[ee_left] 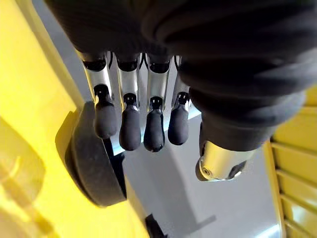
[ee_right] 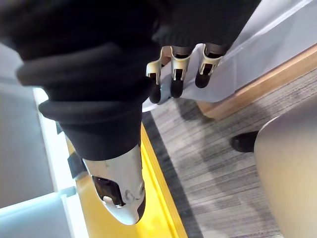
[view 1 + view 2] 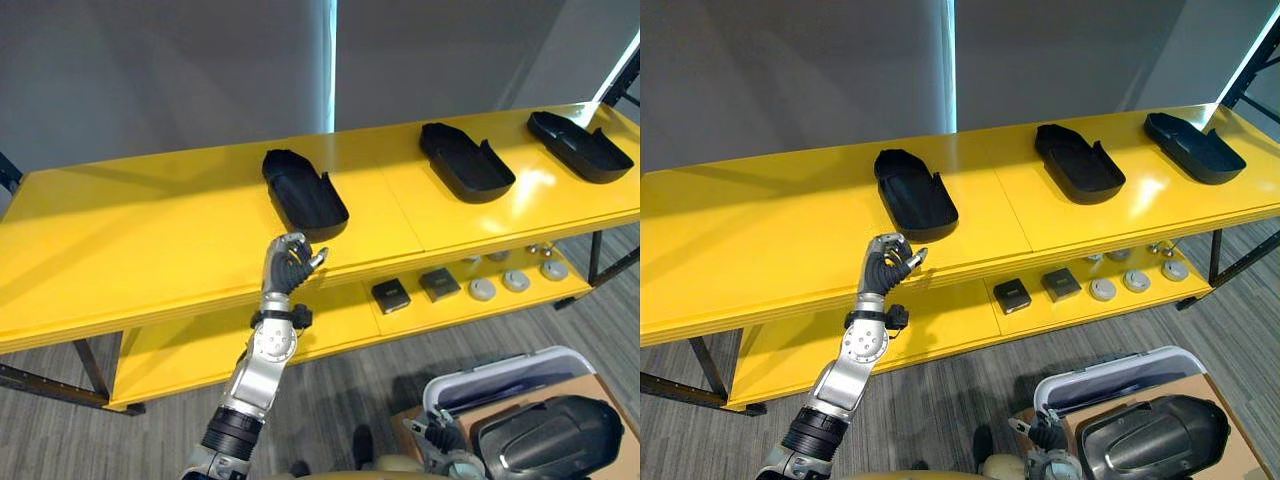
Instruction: Walk over and take plastic housings, then place them on the shelf
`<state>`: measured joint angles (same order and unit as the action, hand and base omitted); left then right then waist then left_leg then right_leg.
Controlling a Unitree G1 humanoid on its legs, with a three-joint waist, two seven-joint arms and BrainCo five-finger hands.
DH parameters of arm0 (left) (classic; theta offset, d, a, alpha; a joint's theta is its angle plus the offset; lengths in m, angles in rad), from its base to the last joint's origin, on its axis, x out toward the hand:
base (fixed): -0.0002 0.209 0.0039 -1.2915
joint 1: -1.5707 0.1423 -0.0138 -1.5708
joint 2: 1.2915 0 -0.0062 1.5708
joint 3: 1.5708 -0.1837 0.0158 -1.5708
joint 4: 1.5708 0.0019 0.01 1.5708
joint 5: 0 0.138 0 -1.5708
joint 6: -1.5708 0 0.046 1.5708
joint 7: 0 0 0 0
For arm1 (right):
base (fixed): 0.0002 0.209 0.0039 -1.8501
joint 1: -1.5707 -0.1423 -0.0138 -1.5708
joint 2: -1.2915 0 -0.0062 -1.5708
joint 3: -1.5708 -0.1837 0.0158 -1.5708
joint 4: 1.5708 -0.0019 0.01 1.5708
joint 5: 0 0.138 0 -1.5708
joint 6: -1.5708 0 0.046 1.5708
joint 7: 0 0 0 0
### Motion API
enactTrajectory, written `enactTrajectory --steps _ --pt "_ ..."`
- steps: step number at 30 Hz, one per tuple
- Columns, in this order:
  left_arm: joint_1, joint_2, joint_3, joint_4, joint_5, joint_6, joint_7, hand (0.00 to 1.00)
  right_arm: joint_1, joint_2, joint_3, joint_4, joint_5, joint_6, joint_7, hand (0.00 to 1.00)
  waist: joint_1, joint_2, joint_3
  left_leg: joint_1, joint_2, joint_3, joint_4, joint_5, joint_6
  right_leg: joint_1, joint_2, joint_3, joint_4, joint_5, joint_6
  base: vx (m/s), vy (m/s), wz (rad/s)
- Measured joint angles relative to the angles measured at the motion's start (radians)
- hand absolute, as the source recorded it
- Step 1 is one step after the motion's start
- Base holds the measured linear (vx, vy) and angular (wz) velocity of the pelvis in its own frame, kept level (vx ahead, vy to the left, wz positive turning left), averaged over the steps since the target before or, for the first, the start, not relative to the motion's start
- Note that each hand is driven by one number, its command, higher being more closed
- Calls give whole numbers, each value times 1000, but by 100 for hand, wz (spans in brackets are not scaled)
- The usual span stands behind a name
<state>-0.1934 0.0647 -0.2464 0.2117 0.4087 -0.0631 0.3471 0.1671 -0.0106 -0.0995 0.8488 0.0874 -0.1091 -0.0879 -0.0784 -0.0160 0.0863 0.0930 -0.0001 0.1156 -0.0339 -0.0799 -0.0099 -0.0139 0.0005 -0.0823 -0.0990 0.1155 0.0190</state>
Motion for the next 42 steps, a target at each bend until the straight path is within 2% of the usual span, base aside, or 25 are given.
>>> enactTrajectory --steps 7,12,15,18,22,25,29,38,42 --pt "-157 39 0 156 13 19 2 100 -4 3 -1 -1 -1 0 0 0 -22 -10 -6 7 -2 19 0 3 5 -10 -1 9 0 5 -6 44 36 -6" --pt "-232 63 3 212 18 26 3 100 -7 3 -1 -1 0 0 1 0 -32 -14 -4 7 -2 24 1 -4 1 -13 0 14 0 7 -3 0 10 -3" --pt "-249 85 19 232 18 38 3 100 -11 4 -1 -2 0 0 1 0 -47 -22 1 -7 -4 31 9 -7 4 -26 -1 26 0 9 -4 -49 -1 -8" --pt "-273 99 24 234 17 44 4 100 -12 4 -1 -10 0 0 1 0 -48 -32 19 -17 -4 35 17 -7 4 -34 -2 30 0 11 -6 -65 -15 -5" --pt "-321 97 30 281 18 59 7 100 -13 3 -1 -14 1 -3 1 0 -51 -30 24 -29 -3 39 23 -7 4 -45 -1 33 0 14 -9 -53 -15 -3" --pt "-339 99 74 302 18 62 26 100 -16 4 -1 -29 2 -5 1 0 -72 -29 37 -30 -1 41 26 -10 0 -44 1 35 0 14 -10 -41 -6 -3" --pt "-345 97 96 309 17 67 31 100 -16 3 -2 -36 2 -5 0 0 -73 -27 45 -30 1 51 27 -10 0 -47 4 46 0 14 -10 -22 3 -7" --pt "-343 97 98 270 14 74 46 100 -16 3 -2 -36 2 -5 -2 0 -70 -26 46 -30 1 50 26 -10 0 -46 4 45 0 14 -10 0 0 0" --pt "-269 97 91 16 13 67 47 100 -17 3 -4 -39 3 -9 -4 0 -66 -19 50 -30 0 33 28 -9 1 -39 2 28 0 14 -10 -13 12 12"
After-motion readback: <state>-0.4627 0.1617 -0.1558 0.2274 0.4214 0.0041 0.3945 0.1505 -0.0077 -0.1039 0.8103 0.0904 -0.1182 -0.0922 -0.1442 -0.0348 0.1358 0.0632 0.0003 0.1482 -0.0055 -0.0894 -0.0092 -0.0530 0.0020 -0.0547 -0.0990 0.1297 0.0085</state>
